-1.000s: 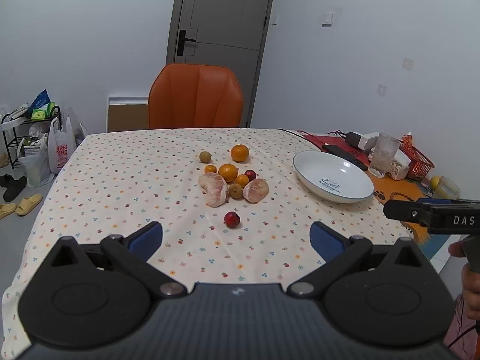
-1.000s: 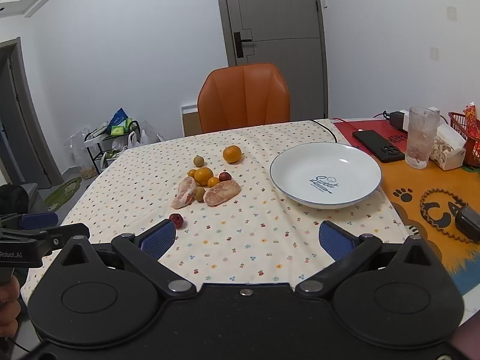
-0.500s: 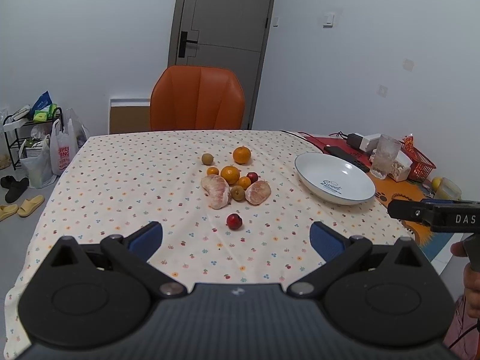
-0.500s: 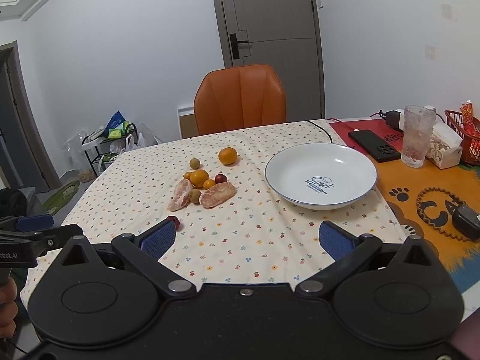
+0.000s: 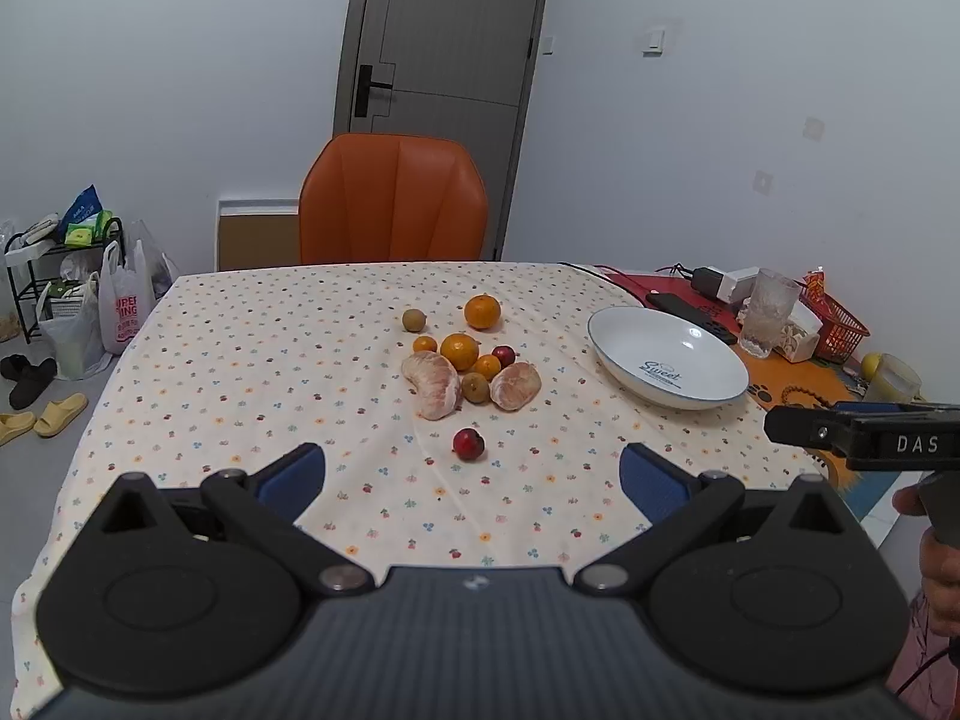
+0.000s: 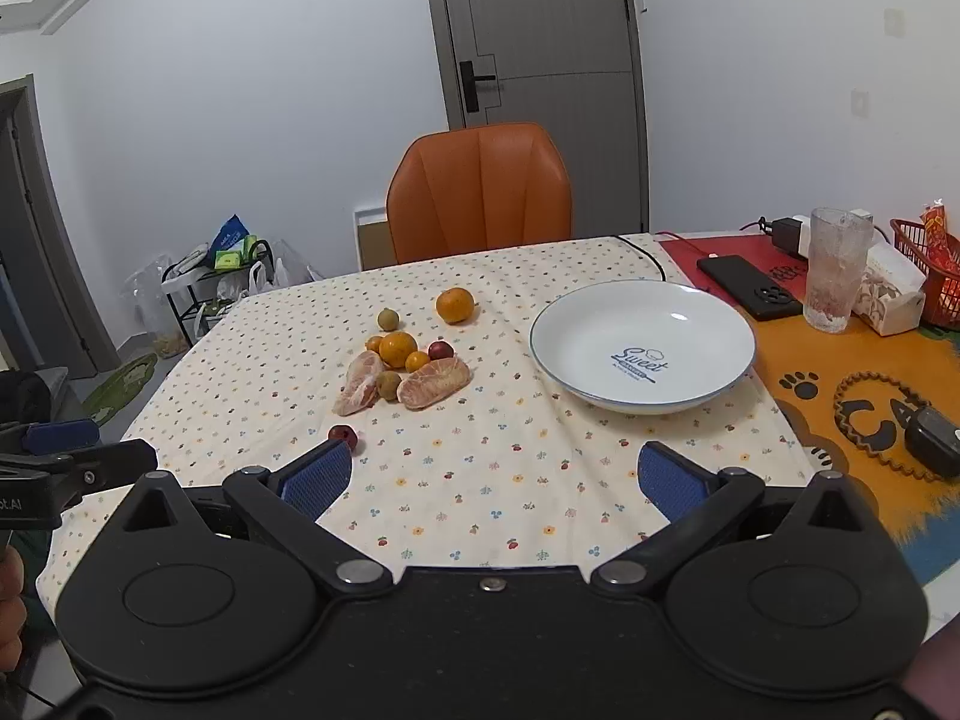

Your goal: Organize fruits

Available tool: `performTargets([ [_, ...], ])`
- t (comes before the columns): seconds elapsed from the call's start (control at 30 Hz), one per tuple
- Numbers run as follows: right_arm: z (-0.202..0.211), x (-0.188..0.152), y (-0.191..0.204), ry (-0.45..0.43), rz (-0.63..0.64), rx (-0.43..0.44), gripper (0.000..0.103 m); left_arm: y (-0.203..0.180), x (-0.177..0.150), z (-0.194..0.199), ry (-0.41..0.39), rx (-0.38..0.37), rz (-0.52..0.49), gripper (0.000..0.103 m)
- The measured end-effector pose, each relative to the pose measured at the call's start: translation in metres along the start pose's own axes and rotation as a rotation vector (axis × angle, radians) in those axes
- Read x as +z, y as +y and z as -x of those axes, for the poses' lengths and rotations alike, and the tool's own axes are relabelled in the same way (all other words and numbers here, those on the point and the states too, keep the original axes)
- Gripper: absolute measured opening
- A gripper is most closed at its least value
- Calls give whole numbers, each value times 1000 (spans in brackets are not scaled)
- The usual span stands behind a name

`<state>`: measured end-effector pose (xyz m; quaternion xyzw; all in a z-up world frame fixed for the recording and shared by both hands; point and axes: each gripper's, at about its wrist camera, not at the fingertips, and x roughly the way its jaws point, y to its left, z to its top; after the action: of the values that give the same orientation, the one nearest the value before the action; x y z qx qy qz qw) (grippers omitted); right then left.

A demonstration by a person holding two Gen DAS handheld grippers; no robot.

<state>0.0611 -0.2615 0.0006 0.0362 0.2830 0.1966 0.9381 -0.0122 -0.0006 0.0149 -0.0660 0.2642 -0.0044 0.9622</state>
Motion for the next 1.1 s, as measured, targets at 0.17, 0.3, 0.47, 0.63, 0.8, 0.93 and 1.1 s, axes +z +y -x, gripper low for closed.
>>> performTargets([
  [0.17, -4, -2, 2, 3, 3, 6, 103, 2, 0, -5, -5, 10, 18, 103],
  [0.3, -13, -4, 0, 19, -2, 11, 103, 3, 0, -14, -2, -3, 24, 103],
  [0.47, -27, -4, -4, 35, -3, 16, 103, 6, 0, -29, 6, -15, 35, 103],
  [0.63, -42, -3, -9, 44, -11, 42, 103, 8, -1, -46, 15, -35, 36, 102],
  [0.8, -57, -1, -11, 56, -31, 71, 103, 10, 0, -59, 13, -42, 38, 101],
  [0.93, -69, 0, -10, 59, -25, 81, 103, 11, 1, -69, 16, -44, 34, 98],
  [1.1, -83, 3, -8, 72, -26, 113, 103, 12, 2, -83, 31, -53, 31, 88],
])
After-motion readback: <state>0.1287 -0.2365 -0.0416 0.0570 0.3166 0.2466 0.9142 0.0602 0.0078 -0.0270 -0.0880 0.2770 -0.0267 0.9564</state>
